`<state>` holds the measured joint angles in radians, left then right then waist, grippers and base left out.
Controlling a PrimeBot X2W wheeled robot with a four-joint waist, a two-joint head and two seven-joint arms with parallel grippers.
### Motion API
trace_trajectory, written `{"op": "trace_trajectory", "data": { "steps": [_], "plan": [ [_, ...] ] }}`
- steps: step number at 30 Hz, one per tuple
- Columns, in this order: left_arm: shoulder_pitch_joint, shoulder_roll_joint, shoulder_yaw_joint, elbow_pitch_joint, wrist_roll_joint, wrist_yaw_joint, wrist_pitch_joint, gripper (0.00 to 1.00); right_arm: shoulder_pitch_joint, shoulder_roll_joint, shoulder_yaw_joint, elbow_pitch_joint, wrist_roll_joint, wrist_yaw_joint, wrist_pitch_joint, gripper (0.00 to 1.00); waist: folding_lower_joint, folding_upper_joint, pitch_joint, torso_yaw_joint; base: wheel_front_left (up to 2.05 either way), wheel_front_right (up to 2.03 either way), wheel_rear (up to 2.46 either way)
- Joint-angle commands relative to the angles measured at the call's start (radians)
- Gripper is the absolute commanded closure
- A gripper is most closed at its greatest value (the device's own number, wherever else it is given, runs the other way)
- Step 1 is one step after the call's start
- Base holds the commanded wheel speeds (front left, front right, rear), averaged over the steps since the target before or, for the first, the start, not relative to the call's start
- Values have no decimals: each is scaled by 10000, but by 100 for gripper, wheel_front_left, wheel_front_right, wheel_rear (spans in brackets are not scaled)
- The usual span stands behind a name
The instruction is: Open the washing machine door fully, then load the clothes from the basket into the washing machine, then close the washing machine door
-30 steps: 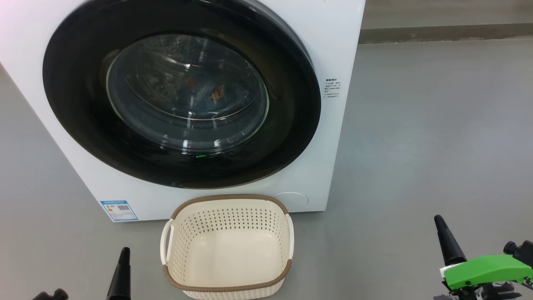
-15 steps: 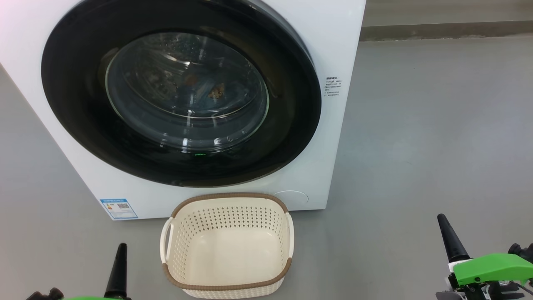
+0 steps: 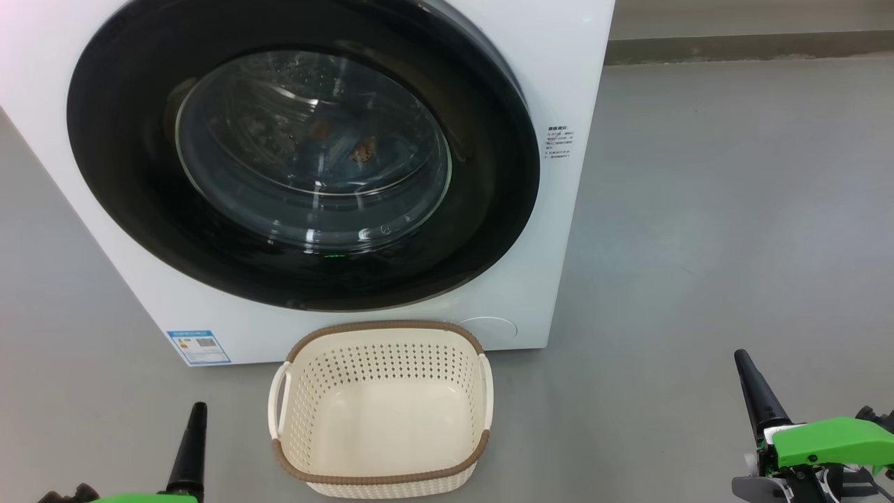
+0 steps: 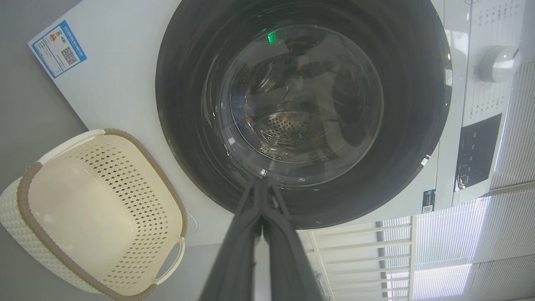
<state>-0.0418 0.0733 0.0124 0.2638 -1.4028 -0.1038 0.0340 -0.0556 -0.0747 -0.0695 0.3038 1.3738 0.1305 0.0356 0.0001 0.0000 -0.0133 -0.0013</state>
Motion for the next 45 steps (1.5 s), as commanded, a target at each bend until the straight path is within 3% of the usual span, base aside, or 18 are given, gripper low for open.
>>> {"op": "trace_trajectory", "data": {
  "steps": [1, 26, 45],
  "plan": [
    [-512, 45, 368, -319, -245, 14, 91, 100, -490, -58, 75, -321, 253, 8, 86, 100, 0, 0, 7, 1, 0, 0, 0],
    [-682, -225, 1026, -512, -2053, 71, 787, 100, -670, 241, -463, -481, 2333, 2, 787, 100, -1, 0, 121, 11, 0, 0, 0],
    [-682, -226, 1027, -512, -2052, 71, 788, 100, -670, 241, -463, -481, 2333, 2, 787, 100, -1, 0, 121, 11, 0, 0, 0]
  ]
}}
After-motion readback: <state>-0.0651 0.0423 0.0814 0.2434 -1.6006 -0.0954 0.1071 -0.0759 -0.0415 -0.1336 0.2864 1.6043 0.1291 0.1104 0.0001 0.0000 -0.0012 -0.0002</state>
